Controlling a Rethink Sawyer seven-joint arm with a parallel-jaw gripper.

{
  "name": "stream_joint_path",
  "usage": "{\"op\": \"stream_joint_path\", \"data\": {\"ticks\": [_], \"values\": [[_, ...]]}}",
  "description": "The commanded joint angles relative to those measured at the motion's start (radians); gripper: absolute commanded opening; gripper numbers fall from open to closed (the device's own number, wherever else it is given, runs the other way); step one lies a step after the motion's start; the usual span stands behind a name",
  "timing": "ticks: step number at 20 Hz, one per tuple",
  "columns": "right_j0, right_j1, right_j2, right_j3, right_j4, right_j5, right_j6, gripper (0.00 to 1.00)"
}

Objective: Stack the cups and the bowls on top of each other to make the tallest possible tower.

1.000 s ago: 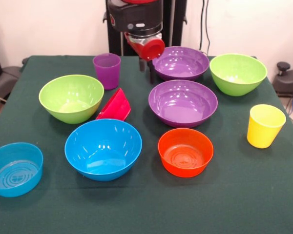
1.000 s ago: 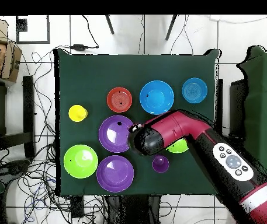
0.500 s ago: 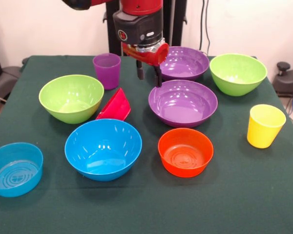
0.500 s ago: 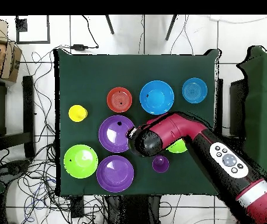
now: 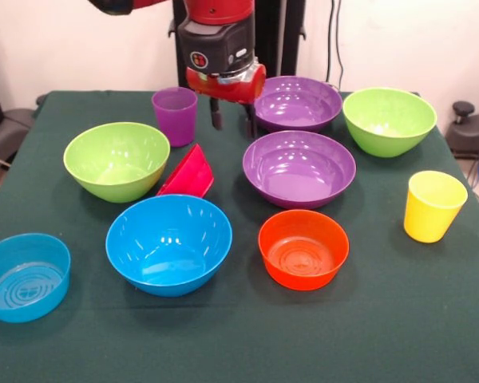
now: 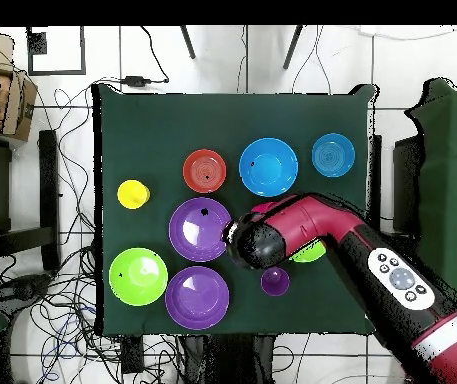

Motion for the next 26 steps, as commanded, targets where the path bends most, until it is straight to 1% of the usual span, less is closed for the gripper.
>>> {"op": "stream_joint_path", "data": {"ticks": [1, 4, 8, 12, 15, 21, 26], "values": [[0.009, -0.041, -0.001, -0.09, 0.034, 0.173, -0.249, 1.0], [0.012, -0.025, -0.006, -0.132, 0.022, 0.192, -0.295, 1.0], [-0.004, 0.003, -0.003, -0.183, 0.002, 0.199, -0.353, 1.0], [-0.003, 0.032, -0.008, -0.22, -0.026, 0.197, -0.39, 1.0], [-0.006, 0.061, -0.013, -0.24, -0.031, 0.188, -0.41, 1.0], [-0.001, 0.094, -0.034, -0.263, -0.033, 0.161, -0.427, 1.0], [0.009, 0.1, -0.054, -0.224, -0.051, 0.105, -0.386, 1.0]]}}
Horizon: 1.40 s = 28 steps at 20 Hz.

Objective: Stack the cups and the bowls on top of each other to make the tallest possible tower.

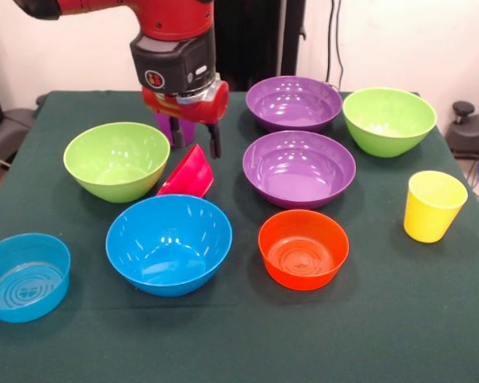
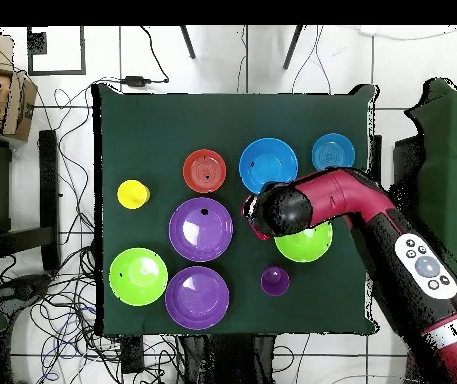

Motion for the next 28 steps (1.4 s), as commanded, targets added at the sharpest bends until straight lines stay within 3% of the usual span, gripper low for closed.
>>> {"op": "stream_joint_path", "data": {"ticks": [1, 15, 28], "values": [[0.029, 0.055, -0.056, -0.031, -0.08, -0.017, -0.149, 1.0], [0.037, 0.084, -0.09, 0.048, -0.145, -0.122, -0.048, 1.0], [0.045, 0.074, -0.102, 0.075, -0.127, -0.136, -0.029, 1.0]]}}
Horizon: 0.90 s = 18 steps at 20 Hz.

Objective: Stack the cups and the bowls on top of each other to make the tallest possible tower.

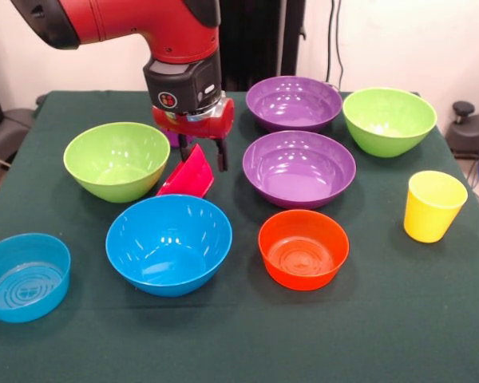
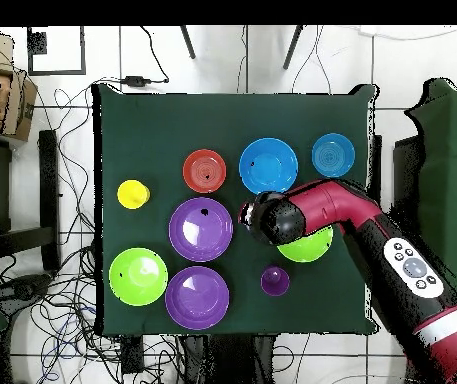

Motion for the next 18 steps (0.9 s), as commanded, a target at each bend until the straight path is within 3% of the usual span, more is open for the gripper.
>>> {"op": "stream_joint_path", "data": {"ticks": [1, 7, 10, 11, 16, 18], "values": [[0.043, 0.007, -0.063, 0.059, -0.059, -0.038, -0.007, 1.0], [0.05, 0.004, -0.063, 0.065, -0.058, -0.045, 0.01, 1.0], [0.032, 0.025, -0.038, 0.061, -0.037, -0.102, 0.048, 1.0], [0.034, 0.025, -0.039, 0.059, -0.034, -0.113, 0.062, 0.0], [0.084, 0.004, -0.098, 0.052, -0.102, -0.104, 0.083, 0.0], [0.082, 0.01, -0.1, 0.047, -0.093, -0.108, 0.073, 0.0]]}}
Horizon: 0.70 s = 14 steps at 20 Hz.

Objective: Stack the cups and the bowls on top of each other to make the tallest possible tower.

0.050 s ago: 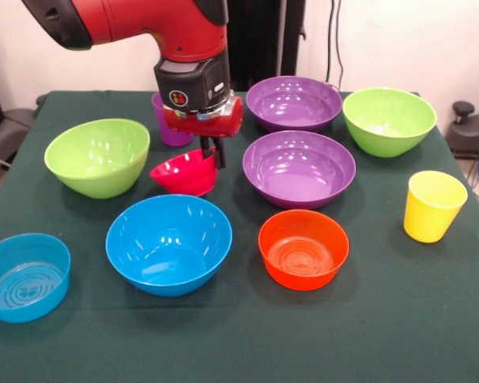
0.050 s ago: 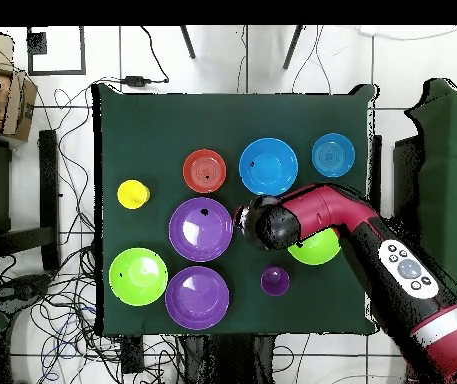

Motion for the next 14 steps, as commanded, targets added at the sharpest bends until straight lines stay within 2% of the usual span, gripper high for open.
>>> {"op": "stream_joint_path", "data": {"ticks": [1, 8, 10, 14], "values": [[0.067, 0.014, -0.088, 0.016, -0.085, -0.048, 0.066, 0.0], [0.071, -0.002, -0.093, 0.045, -0.063, -0.064, 0.084, 0.0], [0.066, -0.039, -0.067, 0.069, -0.018, -0.053, 0.097, 0.0], [0.066, -0.165, -0.005, 0.118, 0.081, 0.005, 0.124, 0.0]]}}
